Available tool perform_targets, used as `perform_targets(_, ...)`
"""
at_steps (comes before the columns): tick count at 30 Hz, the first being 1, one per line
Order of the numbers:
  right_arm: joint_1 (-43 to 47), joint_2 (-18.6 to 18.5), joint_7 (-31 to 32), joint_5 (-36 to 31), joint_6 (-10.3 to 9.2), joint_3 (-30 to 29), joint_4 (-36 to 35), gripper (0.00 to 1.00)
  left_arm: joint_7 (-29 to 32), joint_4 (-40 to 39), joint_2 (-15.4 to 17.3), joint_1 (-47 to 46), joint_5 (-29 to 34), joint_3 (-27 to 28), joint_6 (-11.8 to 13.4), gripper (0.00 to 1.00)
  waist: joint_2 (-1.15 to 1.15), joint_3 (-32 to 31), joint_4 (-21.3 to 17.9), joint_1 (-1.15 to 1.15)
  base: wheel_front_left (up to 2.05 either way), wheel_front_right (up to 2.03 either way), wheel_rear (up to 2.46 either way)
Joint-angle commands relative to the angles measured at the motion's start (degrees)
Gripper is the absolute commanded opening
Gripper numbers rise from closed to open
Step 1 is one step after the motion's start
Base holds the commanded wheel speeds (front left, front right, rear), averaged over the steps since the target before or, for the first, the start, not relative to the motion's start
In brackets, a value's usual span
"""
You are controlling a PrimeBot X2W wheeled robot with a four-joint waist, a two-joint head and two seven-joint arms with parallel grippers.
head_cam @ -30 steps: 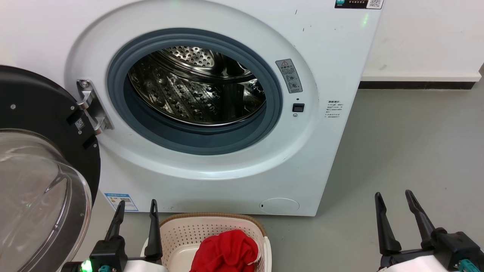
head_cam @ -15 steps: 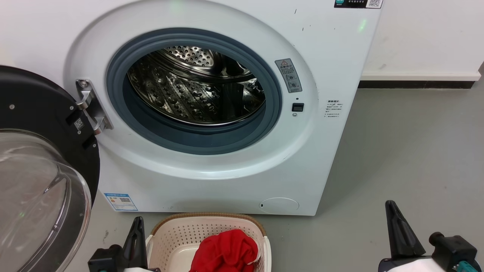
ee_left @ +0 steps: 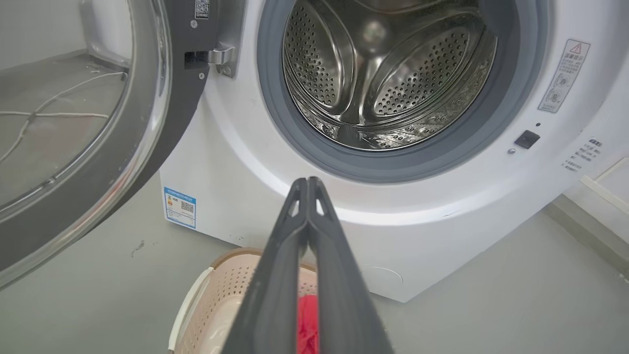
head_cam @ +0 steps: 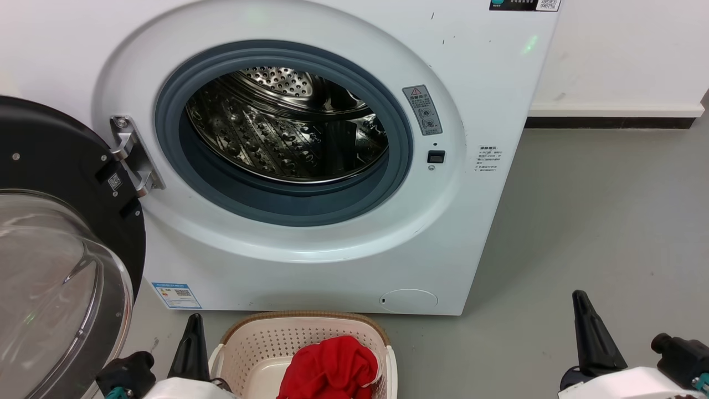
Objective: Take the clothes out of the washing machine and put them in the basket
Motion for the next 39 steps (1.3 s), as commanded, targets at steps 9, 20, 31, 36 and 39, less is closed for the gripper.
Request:
perform_targets(9,-3.0,-0.8,1.7,10.0,-0.01,-0.3,0.3,0.00,2.2,-0.1,0.0,-2.7,-9.8,0.9,-1.1,0.00,0.00,0.1,0.0,0.00,0.00,0.00,0.00)
perform_targets(20,-4.3,-1.1,3.8,19.7,-0.01,-0.6,1.4,0.00,4.5,0.6,0.0,-4.1,-19.5,1.7,-2.0,0.00,0.00,0.2,-0.1,0.00,0.00,0.00,0.00)
perform_targets(31,-5.7,-1.2,5.7,28.2,-0.01,-1.1,2.3,0.00,6.6,1.3,0.0,-5.3,-28.2,2.4,-2.8,0.00,0.00,0.3,-0.1,-0.01,0.00,0.00,0.00)
perform_targets(36,-6.3,-1.3,6.9,33.1,-0.01,-1.4,2.9,0.00,7.8,1.7,0.0,-6.0,-33.2,2.8,-3.3,0.00,0.00,0.4,-0.1,-0.01,0.00,0.00,0.00)
perform_targets(39,-6.7,-1.3,7.4,35.1,-0.01,-1.5,3.1,0.00,8.3,1.8,0.0,-6.3,-35.3,2.9,-3.6,0.00,0.00,0.4,-0.1,-0.01,0.00,0.00,0.00)
